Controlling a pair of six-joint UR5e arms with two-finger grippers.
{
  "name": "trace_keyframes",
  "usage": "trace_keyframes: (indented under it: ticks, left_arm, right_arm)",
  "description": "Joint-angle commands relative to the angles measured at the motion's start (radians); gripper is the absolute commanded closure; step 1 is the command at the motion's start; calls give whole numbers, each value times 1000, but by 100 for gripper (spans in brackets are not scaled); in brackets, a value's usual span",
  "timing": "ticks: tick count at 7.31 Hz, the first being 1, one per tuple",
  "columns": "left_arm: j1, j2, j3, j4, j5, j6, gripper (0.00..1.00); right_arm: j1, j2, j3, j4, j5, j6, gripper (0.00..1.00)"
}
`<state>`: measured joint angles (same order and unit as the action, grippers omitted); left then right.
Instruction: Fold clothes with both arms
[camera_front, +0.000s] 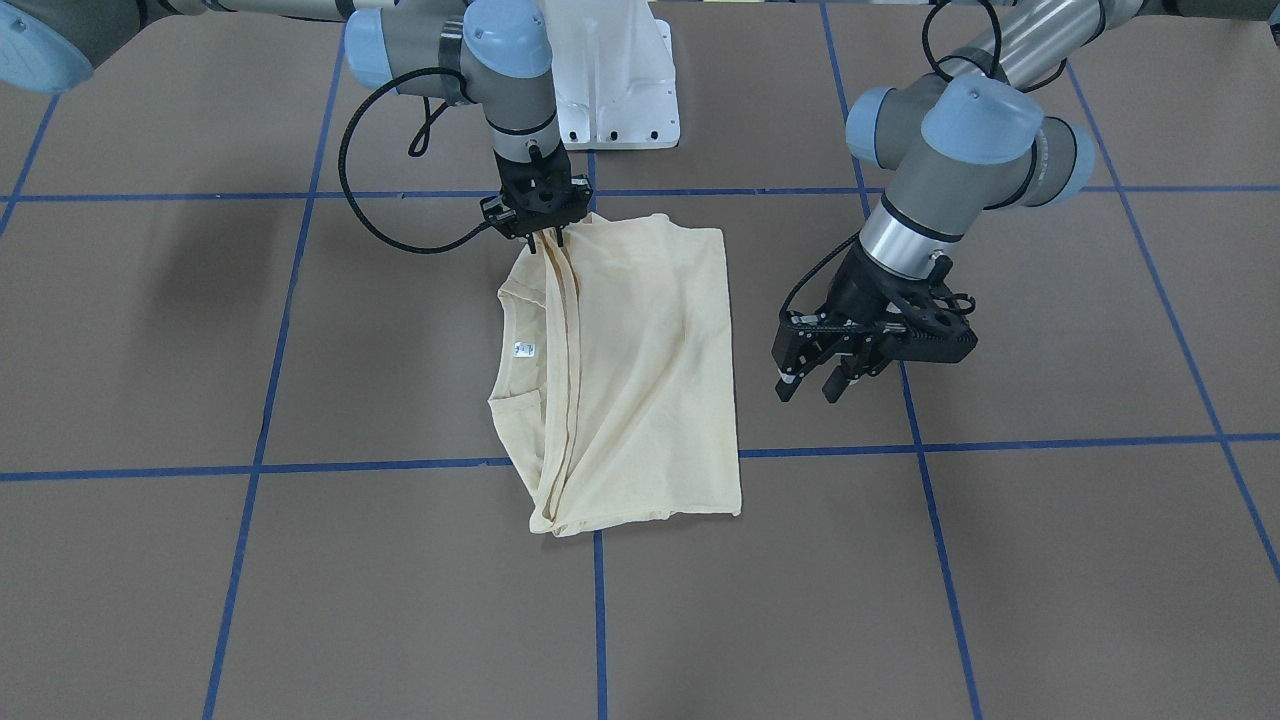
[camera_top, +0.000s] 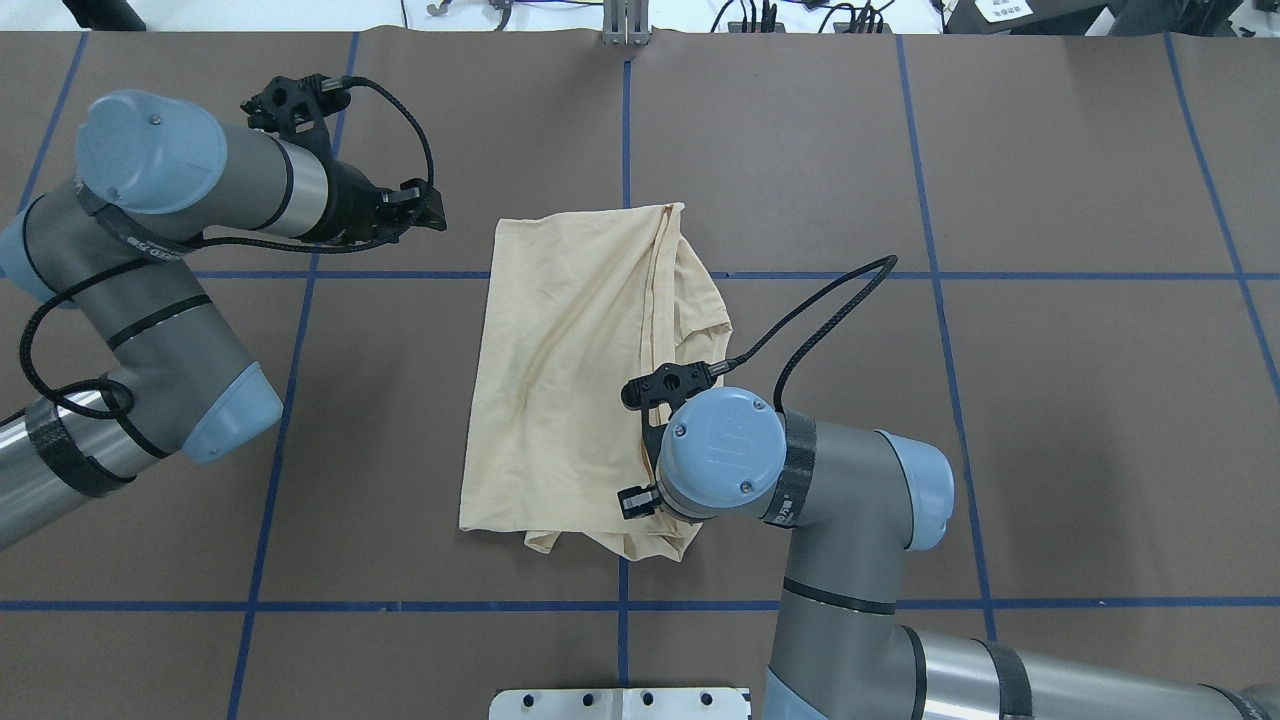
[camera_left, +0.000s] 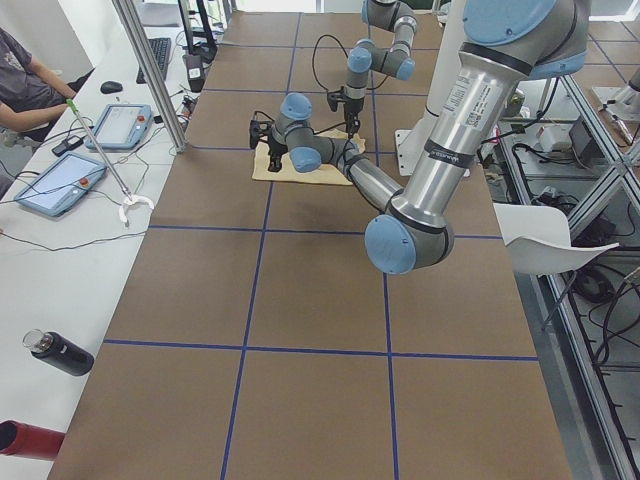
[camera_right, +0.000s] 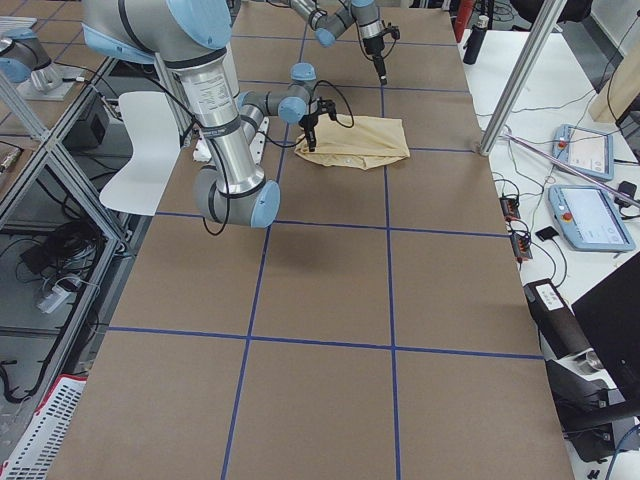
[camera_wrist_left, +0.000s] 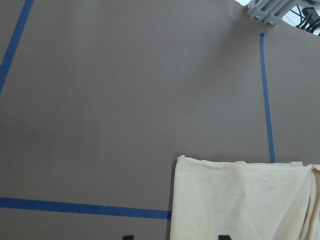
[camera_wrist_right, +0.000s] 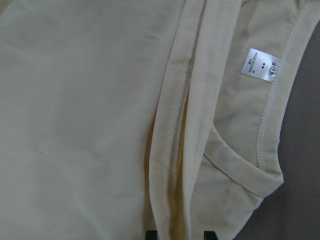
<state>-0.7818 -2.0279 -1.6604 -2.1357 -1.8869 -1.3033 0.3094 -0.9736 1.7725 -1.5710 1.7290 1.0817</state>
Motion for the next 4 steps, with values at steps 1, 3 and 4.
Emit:
trace_keyframes:
  ticks: [1,3,4]
  left_arm:
    - [1,0,2,0,0,-1,36]
    - [3,0,4,-1,0,-2,35]
    - [3,0,4,-1,0,-2,35]
  right_arm:
    - [-1,6,-1,2,-3,-2,52]
    - [-10,1,-10,3,-6,-3,53]
    - [-10,0,-14,2,-6,-49,55]
